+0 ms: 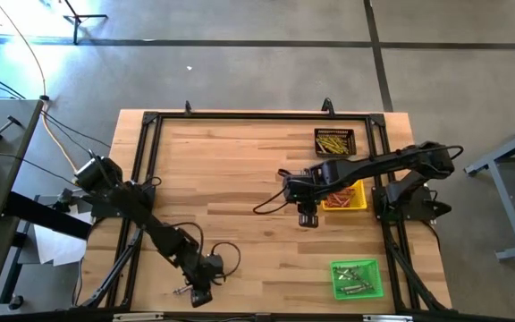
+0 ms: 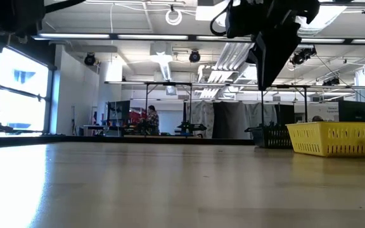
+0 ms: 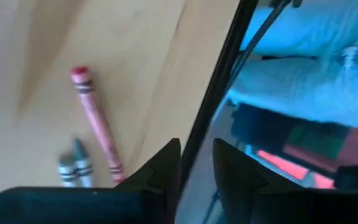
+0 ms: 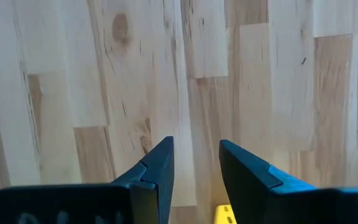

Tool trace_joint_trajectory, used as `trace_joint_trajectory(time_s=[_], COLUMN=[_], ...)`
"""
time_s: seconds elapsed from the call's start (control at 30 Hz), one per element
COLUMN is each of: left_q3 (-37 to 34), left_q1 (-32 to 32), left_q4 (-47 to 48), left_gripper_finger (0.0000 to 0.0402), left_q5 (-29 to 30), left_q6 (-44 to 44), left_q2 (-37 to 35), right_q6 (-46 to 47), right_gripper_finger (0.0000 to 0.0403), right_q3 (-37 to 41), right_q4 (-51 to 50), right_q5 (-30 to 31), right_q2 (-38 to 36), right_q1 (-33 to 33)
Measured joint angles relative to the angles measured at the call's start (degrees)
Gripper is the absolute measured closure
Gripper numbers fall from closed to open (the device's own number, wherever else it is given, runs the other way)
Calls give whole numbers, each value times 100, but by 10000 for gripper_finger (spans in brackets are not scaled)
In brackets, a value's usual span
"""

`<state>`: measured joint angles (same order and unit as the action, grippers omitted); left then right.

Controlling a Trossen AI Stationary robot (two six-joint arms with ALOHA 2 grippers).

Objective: Sort crayons
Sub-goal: Put the red crayon into the yellow bin

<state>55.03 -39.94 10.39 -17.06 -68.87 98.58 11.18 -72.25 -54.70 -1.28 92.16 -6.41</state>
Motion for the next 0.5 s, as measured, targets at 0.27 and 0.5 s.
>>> trace_joint_trajectory(time_s=[0.27, 0.5], left_q3=[216, 207], left_q1=[15, 8], left_q4=[727, 973], left_gripper_finger=[364, 371], left_q5=[866, 984], left_q6=[750, 851], left_q2=[54, 59], right_q6=[525, 982], right_gripper_finger=[289, 289], right_q3=[0, 0], right_q4=[255, 281], right_q5=[0, -70], right_q2=[-2, 0], right_q1=[-12, -41])
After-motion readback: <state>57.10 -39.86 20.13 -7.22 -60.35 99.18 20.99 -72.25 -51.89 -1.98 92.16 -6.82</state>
